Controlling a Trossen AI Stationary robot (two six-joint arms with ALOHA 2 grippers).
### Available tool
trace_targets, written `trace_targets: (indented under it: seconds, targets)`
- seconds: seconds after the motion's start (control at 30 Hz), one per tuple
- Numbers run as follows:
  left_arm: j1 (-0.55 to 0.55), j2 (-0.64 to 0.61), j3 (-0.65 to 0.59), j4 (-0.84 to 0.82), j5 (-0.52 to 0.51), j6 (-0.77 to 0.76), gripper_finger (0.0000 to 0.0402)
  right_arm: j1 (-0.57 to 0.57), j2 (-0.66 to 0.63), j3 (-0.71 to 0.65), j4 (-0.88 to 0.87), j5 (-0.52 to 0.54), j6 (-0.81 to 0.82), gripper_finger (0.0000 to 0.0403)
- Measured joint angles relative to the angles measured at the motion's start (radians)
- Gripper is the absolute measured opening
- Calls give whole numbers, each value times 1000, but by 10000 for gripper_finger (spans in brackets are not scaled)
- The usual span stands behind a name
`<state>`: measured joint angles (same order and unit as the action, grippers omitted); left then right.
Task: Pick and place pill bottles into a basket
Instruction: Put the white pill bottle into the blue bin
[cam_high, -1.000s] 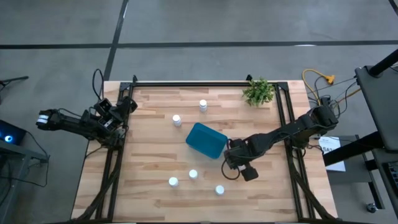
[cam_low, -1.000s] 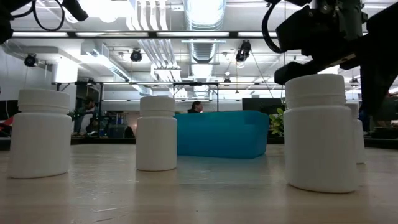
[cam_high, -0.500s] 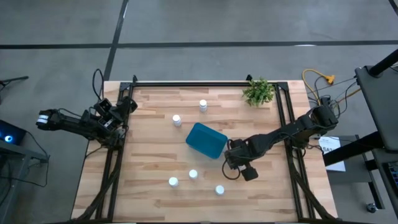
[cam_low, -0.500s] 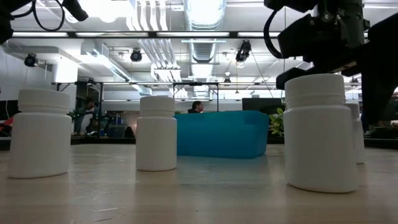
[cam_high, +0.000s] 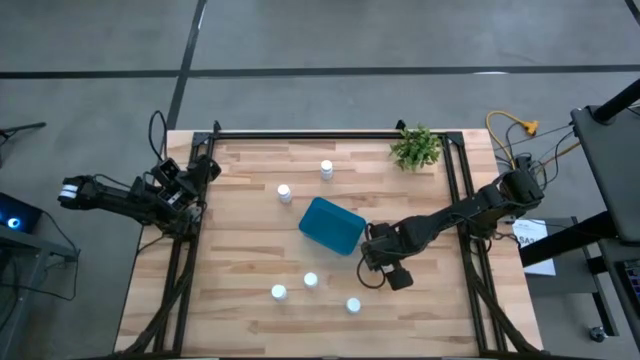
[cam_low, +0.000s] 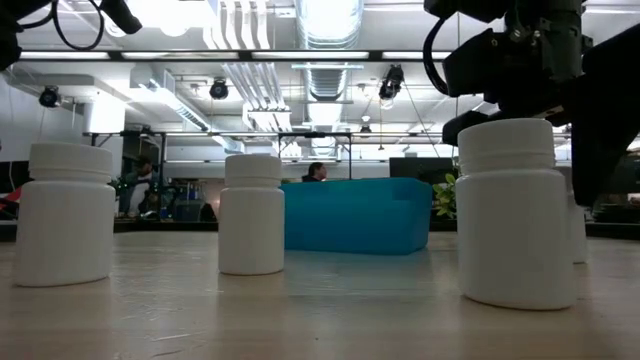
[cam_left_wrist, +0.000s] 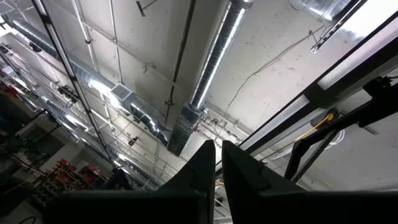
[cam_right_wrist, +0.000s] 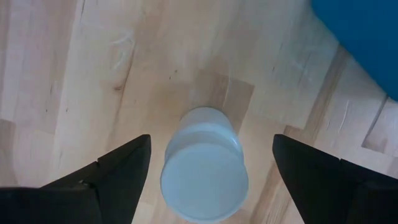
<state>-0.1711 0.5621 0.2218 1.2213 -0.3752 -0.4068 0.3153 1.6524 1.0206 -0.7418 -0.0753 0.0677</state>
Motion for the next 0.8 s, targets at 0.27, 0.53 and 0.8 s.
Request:
trace_targets:
  seconds: [0.27, 0.53, 0.8]
  targets:
    - [1, 0, 0, 0, 0, 0, 11, 0, 0, -2, 1, 0, 11, 317]
    - [1, -1, -1, 0, 0, 0, 11, 0, 0, -2, 0, -4, 11, 201]
    - [0, -2, -1, 0, 0, 0, 11, 0, -1, -2, 2, -39, 34, 155]
